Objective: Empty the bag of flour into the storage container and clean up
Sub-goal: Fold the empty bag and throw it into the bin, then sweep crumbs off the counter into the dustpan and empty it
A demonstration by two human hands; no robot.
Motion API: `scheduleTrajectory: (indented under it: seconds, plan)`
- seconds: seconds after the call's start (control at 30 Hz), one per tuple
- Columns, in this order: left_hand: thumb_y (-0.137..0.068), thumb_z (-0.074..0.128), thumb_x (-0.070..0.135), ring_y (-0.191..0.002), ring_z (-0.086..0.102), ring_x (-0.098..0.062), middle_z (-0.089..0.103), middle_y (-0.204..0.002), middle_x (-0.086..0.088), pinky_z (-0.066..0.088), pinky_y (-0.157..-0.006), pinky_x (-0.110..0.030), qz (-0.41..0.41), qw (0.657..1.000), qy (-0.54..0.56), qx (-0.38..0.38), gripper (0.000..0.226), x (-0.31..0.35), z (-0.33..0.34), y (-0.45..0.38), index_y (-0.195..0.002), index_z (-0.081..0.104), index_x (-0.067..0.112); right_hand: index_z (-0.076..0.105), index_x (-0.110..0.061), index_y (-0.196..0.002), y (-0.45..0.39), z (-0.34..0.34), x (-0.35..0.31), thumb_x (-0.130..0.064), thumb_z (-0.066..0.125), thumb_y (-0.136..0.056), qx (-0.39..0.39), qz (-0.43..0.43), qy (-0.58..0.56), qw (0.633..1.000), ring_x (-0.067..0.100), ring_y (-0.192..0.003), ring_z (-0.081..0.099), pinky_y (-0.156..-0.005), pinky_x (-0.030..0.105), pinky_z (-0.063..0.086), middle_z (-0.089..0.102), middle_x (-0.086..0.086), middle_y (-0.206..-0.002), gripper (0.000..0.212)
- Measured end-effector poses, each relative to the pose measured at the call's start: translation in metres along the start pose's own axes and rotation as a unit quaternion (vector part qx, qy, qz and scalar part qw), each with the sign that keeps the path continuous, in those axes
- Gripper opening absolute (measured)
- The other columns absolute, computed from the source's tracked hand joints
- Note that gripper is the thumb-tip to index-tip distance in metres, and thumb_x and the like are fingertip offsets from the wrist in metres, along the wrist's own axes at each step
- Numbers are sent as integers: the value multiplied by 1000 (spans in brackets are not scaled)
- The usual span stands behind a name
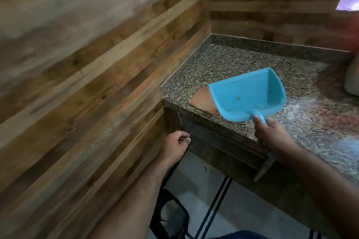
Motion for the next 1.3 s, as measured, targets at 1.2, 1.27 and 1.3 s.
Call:
scheduleTrajectory:
  seconds: [1.2, 1.27, 1.3]
  plan:
    - [-109, 23, 53, -165, -7, -31, -3, -180, -10, -2, -132, -54, 200, 870, -382, -237, 77, 287, 407, -440, -170, 4, 11, 47, -24, -64, -95, -208, 92, -63, 66, -96, 395, 265, -143, 868, 17, -44, 33, -50, 26, 20, 37, 9, -58, 54]
    - [-109, 22, 54, -165, -11, -30, -7, -180, -8, -4, -131, -54, 223, 853, -389, -268, 76, 314, 432, -422, -171, 2, 14, 57, -22, -65, -73, -215, 99, -75, 66, -87, 410, 288, -134, 855, 22, -47, 41, -53, 31, 27, 46, 7, -56, 57]
    - [-110, 22, 55, -165, -13, -29, -10, -180, -7, -5, -131, -54, 239, 842, -390, -285, 75, 325, 444, -411, -171, 0, 17, 63, -20, -69, -62, -217, 102, -82, 66, -80, 411, 297, -135, 851, 26, -48, 45, -57, 35, 31, 51, 8, -57, 62]
Point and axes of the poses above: each hand's wrist, its own y-axis away from the middle knuckle, its own z-axis out of the palm, x = y × z, the point moved 3 cm from there along -y, towards the middle knuckle
